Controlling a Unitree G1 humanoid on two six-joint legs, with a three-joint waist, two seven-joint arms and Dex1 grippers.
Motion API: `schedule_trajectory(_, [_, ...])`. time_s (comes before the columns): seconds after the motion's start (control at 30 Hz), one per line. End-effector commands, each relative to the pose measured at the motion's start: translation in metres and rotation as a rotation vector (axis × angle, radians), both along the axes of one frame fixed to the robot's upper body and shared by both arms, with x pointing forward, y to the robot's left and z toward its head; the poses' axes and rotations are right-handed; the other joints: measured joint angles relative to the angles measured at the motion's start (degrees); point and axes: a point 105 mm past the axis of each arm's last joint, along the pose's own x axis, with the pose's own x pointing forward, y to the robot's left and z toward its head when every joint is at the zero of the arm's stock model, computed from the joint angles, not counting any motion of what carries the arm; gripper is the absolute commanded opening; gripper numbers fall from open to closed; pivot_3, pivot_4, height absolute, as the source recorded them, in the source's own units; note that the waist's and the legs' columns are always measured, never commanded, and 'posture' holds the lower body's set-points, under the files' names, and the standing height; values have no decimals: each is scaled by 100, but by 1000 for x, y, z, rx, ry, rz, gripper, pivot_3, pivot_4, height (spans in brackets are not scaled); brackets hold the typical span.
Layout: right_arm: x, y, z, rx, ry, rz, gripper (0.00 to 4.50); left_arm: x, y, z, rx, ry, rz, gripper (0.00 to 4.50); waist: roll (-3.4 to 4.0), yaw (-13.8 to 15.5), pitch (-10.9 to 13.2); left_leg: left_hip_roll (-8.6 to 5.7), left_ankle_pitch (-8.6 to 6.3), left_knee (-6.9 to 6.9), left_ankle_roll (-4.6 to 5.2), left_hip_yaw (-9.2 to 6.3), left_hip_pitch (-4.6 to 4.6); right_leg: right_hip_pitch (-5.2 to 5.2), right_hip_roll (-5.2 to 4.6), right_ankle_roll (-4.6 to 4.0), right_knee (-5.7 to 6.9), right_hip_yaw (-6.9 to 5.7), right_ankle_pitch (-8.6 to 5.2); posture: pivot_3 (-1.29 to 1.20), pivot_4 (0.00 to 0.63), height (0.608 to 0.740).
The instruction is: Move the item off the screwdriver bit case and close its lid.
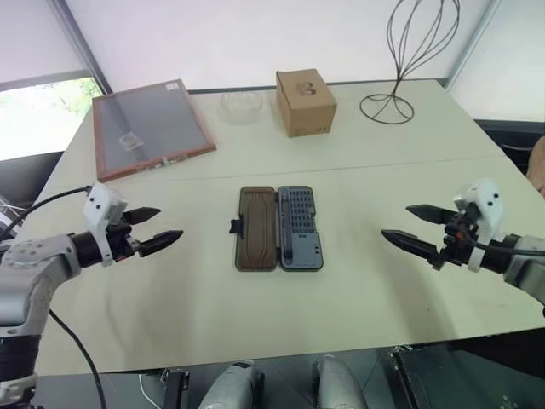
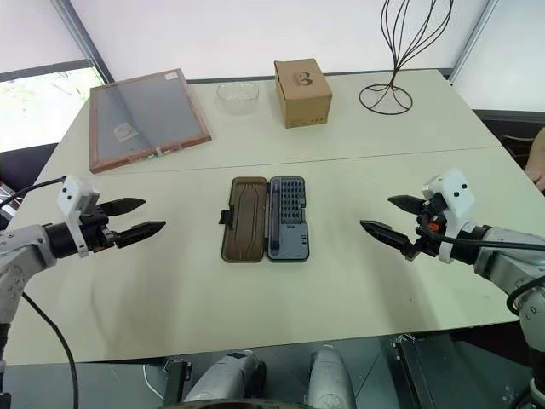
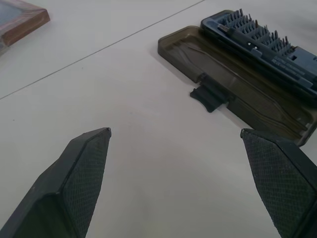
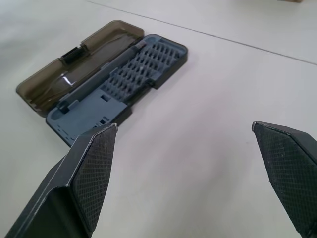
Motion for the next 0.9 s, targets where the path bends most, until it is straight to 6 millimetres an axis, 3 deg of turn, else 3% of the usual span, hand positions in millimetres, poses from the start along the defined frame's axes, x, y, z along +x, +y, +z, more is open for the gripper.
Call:
schedule_trajectory(0.03, [-1, 10, 10, -3, -51, 20, 4500, 3, -6, 7, -2, -46, -2, 4372, 0, 9, 0, -1, 0, 0, 0, 0, 0, 1, -1, 0, 0, 0, 0, 0, 150, 740])
schedule_trajectory(0.9, [5, 11, 10, -26, -52, 44, 4500, 6, -8, 1, -3, -60, 85, 4372, -2, 5, 1, -1, 0, 0, 0, 0, 0, 0, 0, 0, -1, 0, 0, 0, 150, 740])
